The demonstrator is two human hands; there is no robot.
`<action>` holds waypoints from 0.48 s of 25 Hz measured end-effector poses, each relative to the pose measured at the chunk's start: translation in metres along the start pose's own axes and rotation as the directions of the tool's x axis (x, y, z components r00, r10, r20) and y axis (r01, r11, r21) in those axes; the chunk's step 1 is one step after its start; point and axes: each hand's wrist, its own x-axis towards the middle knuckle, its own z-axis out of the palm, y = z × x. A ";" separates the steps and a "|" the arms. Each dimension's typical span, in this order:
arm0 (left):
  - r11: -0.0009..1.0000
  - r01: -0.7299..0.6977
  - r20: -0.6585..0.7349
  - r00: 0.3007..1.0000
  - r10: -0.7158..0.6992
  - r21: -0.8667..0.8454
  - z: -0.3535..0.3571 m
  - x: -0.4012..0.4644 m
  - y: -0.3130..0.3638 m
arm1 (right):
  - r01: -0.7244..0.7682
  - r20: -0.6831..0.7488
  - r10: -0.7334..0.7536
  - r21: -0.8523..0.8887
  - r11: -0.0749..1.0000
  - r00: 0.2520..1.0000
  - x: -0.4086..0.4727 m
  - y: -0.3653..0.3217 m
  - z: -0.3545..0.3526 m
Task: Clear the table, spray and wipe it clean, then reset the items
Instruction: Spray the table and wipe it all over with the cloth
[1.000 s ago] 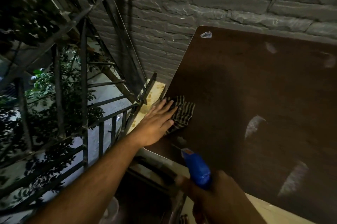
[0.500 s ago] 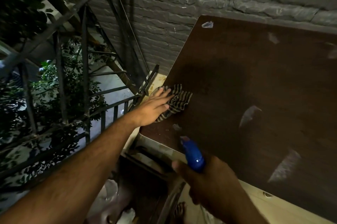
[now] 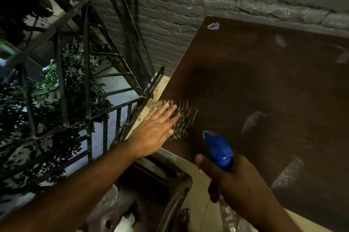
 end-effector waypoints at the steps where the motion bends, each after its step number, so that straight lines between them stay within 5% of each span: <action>1: 0.998 -0.058 0.010 0.998 0.057 0.006 0.004 -0.010 0.008 | 0.004 -0.006 -0.005 -0.006 1.000 1.000 0.001 0.001 0.000; 4: 0.990 -0.140 0.050 0.989 0.140 -0.005 0.007 -0.033 0.008 | -0.005 -0.015 0.005 -0.041 0.999 1.000 0.001 0.003 0.000; 12: 1.000 -0.011 -0.059 0.998 0.010 -0.016 0.000 0.032 0.023 | 0.043 -0.025 -0.042 0.016 0.999 0.999 0.005 -0.004 0.006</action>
